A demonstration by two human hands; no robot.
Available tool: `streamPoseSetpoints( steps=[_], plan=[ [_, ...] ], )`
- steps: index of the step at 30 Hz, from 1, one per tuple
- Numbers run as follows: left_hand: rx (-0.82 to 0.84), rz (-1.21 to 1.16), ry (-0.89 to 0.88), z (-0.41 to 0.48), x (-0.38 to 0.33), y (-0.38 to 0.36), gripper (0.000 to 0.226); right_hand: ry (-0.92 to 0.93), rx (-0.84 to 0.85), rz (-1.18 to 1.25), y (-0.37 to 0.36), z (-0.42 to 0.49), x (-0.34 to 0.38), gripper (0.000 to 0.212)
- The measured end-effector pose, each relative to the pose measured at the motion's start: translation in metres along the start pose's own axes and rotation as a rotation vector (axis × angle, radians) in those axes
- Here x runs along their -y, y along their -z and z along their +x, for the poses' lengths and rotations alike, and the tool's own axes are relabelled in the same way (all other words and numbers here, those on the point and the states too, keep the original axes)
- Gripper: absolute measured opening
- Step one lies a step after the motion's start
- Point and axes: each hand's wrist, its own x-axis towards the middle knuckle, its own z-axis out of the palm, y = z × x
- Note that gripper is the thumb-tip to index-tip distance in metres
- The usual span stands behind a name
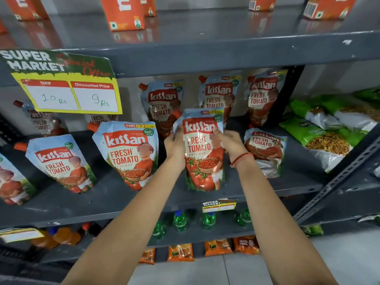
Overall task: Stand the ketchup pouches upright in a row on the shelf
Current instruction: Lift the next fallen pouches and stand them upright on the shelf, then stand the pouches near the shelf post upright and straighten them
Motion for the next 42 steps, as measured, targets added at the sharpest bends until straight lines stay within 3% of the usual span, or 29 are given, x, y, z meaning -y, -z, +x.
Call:
streamPoseSetpoints(
  steps=[6, 11, 14, 16, 17, 19, 20, 22, 25, 27, 30, 33, 37, 39, 42],
  plan=[
    [0.046, 0.123, -0.362, -0.011, -0.013, -0.001, 0.022, 0.294, -0.051, 0.096, 0.005, -0.009, 0.018, 0.006],
    [0.073, 0.235, -0.468, -0.009, -0.007, 0.008, 0.015, 0.342, -0.057, 0.066, 0.008, -0.011, 0.024, 0.018],
    [0.051, 0.308, -0.479, -0.012, -0.007, 0.002, 0.031, 0.339, -0.061, 0.114, 0.012, -0.013, 0.024, 0.017],
    [-0.064, 0.409, -0.483, -0.023, -0.001, -0.004, 0.048, 0.336, -0.15, 0.134, 0.024, -0.011, 0.023, 0.019],
    [-0.151, 0.463, -0.481, -0.031, 0.007, -0.004, 0.058, 0.346, -0.238, 0.031, 0.034, -0.009, 0.021, 0.024],
    [-0.222, 0.483, -0.544, -0.054, 0.032, -0.006, 0.067, 0.345, -0.441, -0.44, 0.061, 0.003, 0.012, 0.041],
    [-0.173, 0.487, -0.588, -0.066, 0.047, -0.006, 0.068, 0.276, -0.526, -0.686, 0.075, 0.008, 0.006, 0.047],
    [0.064, 0.506, -0.657, -0.084, 0.072, -0.009, 0.059, 0.055, -0.626, -0.931, 0.1, 0.014, -0.006, 0.057],
    [0.353, 0.622, -0.685, -0.08, 0.085, -0.024, 0.036, -0.244, -0.615, -0.937, 0.127, 0.014, -0.018, 0.072],
    [0.409, 0.691, -0.65, -0.066, 0.082, -0.039, 0.03, -0.298, -0.529, -0.901, 0.131, 0.013, -0.026, 0.078],
    [0.478, 0.817, -0.577, -0.042, 0.079, -0.066, 0.028, -0.222, -0.445, -0.961, 0.129, 0.009, -0.038, 0.082],
    [0.583, 0.911, -0.383, -0.025, 0.085, -0.091, 0.041, -0.203, -0.355, -0.975, 0.128, -0.003, -0.047, 0.085],
    [0.447, 0.849, -0.117, -0.007, 0.097, -0.115, 0.057, -0.194, -0.23, -0.985, 0.13, -0.02, -0.057, 0.087],
    [0.367, 0.779, 0.044, -0.005, 0.103, -0.122, 0.061, -0.149, -0.233, -0.867, 0.134, -0.021, -0.057, 0.079],
    [0.292, 0.638, 0.247, -0.005, 0.106, -0.13, 0.054, -0.125, -0.412, -0.449, 0.143, -0.012, -0.052, 0.046]
  ],
)
